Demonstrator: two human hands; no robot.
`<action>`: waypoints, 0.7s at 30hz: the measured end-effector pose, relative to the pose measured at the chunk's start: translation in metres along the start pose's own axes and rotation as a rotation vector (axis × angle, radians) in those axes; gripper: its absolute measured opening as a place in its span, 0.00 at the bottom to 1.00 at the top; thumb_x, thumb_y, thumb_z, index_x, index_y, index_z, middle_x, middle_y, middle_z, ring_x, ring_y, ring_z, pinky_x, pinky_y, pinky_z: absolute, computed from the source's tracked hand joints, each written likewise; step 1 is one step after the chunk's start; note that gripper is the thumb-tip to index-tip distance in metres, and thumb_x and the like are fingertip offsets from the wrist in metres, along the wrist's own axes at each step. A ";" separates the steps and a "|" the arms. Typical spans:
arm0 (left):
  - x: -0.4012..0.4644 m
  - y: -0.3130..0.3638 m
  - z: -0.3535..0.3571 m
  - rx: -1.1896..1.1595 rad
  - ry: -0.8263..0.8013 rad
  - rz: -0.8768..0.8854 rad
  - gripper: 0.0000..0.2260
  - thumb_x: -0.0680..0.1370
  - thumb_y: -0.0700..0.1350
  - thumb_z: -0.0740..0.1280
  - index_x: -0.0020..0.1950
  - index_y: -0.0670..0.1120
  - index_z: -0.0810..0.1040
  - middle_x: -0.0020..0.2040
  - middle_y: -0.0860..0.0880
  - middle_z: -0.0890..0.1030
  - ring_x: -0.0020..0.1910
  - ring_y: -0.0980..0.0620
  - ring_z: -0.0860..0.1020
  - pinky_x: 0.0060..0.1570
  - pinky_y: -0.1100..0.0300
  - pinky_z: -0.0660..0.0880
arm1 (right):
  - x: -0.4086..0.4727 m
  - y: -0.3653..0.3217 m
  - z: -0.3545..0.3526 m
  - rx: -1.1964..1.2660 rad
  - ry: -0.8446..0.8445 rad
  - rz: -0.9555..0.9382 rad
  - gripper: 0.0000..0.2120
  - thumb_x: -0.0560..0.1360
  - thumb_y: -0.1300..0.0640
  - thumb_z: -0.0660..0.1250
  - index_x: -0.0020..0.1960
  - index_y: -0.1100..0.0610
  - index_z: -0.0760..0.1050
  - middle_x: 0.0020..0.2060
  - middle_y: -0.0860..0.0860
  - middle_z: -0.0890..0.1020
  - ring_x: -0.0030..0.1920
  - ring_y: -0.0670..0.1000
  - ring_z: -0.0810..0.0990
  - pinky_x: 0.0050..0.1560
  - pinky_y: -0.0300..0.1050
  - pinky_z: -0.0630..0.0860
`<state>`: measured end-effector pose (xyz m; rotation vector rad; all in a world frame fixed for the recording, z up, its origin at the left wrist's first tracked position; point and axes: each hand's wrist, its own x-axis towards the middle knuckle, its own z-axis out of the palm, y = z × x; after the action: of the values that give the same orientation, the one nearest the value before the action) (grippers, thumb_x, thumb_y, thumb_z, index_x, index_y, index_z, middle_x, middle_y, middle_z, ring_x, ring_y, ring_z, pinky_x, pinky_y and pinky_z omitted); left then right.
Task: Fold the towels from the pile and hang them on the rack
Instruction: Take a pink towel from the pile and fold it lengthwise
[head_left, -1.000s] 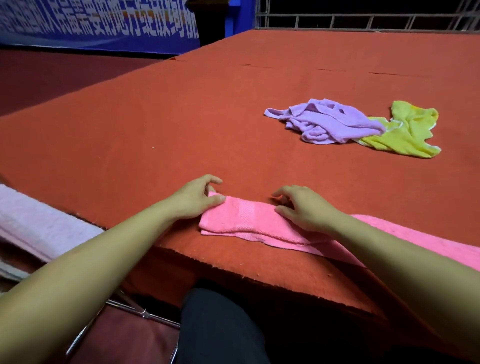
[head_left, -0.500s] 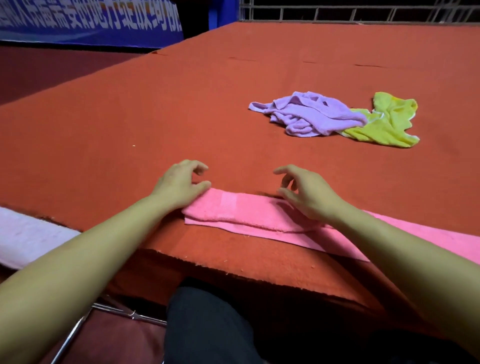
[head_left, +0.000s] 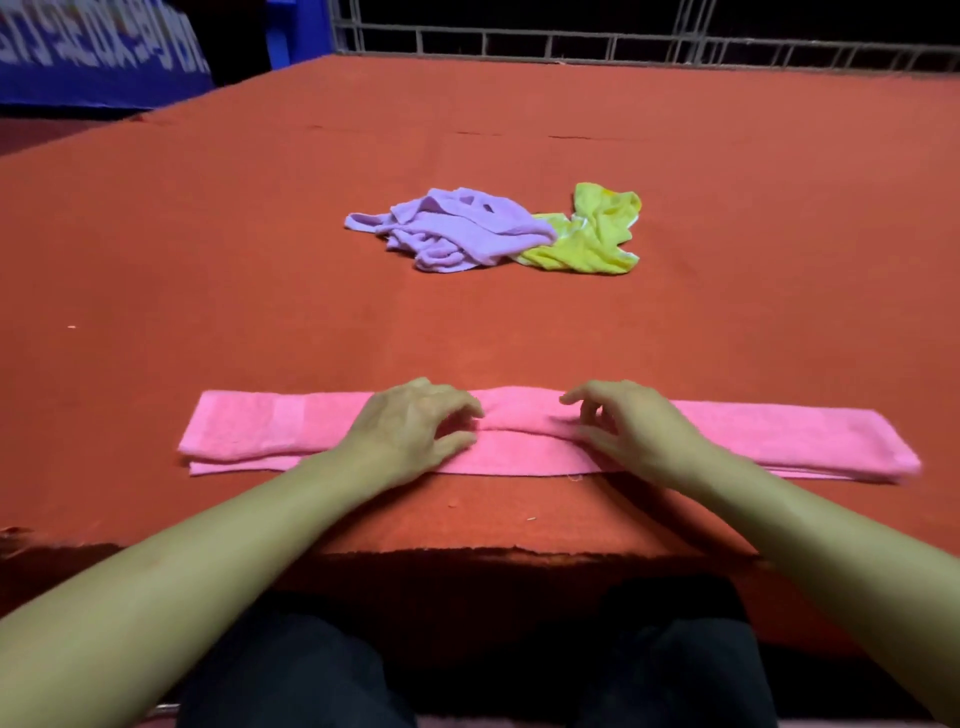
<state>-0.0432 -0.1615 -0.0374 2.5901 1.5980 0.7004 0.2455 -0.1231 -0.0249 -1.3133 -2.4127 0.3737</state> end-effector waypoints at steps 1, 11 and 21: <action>0.001 -0.001 0.003 0.007 -0.017 0.015 0.12 0.73 0.52 0.73 0.56 0.56 0.80 0.51 0.57 0.81 0.47 0.51 0.77 0.46 0.56 0.76 | -0.006 0.006 -0.002 -0.010 -0.001 0.009 0.12 0.76 0.46 0.69 0.59 0.44 0.77 0.41 0.38 0.78 0.41 0.42 0.75 0.45 0.44 0.74; -0.004 -0.014 0.004 0.008 0.059 -0.025 0.15 0.76 0.44 0.72 0.62 0.47 0.78 0.48 0.49 0.83 0.46 0.46 0.81 0.48 0.51 0.79 | -0.018 0.019 -0.010 -0.067 0.037 -0.064 0.18 0.78 0.50 0.68 0.67 0.48 0.72 0.48 0.42 0.82 0.42 0.43 0.74 0.47 0.43 0.74; -0.034 -0.016 0.004 0.024 0.077 0.095 0.20 0.81 0.64 0.52 0.59 0.53 0.76 0.44 0.52 0.83 0.44 0.54 0.78 0.42 0.58 0.79 | -0.048 0.025 -0.014 0.009 0.068 -0.070 0.19 0.78 0.52 0.68 0.67 0.45 0.72 0.46 0.38 0.80 0.44 0.41 0.75 0.48 0.42 0.74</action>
<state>-0.0683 -0.1820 -0.0572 2.7032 1.5201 0.8017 0.2939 -0.1496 -0.0312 -1.2143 -2.3908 0.3150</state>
